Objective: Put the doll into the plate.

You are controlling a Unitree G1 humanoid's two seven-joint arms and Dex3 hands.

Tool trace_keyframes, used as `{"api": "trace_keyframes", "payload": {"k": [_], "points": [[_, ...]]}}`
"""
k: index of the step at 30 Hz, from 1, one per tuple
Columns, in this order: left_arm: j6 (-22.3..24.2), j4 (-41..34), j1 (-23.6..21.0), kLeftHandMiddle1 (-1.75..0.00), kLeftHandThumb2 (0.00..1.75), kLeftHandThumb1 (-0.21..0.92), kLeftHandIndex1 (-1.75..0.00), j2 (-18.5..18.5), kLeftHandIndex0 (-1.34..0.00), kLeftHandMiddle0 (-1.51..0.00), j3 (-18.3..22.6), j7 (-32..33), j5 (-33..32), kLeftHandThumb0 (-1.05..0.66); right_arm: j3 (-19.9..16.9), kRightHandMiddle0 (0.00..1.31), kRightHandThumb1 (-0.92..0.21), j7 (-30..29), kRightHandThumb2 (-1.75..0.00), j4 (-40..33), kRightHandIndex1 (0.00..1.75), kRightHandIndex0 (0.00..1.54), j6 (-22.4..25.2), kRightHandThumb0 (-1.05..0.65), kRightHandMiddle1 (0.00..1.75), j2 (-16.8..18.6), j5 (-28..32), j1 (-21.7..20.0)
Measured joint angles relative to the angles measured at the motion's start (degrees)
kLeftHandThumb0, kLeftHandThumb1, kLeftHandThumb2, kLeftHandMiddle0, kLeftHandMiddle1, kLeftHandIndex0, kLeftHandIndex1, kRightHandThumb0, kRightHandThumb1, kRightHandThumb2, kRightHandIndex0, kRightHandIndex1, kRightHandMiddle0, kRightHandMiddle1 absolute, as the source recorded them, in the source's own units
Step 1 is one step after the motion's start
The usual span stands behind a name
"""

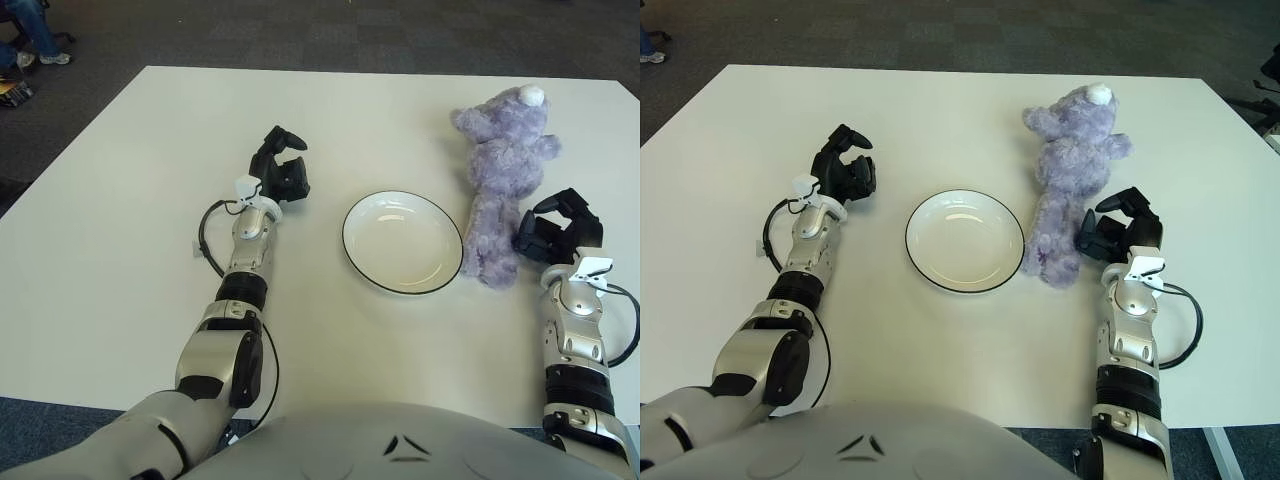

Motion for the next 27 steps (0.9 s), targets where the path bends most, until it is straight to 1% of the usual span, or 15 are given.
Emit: {"api": "trace_keyframes", "payload": {"k": [27], "points": [[0.2, -0.2, 0.1, -1.75, 1.27, 0.35, -1.75, 0.0, -0.59, -1.27, 0.0, 0.0, 0.0, -0.47, 0.0, 0.63, -0.29, -0.2, -1.35, 0.1, 1.75, 1.25, -0.1, -0.49, 1.75, 0.0, -0.1, 0.0]]}}
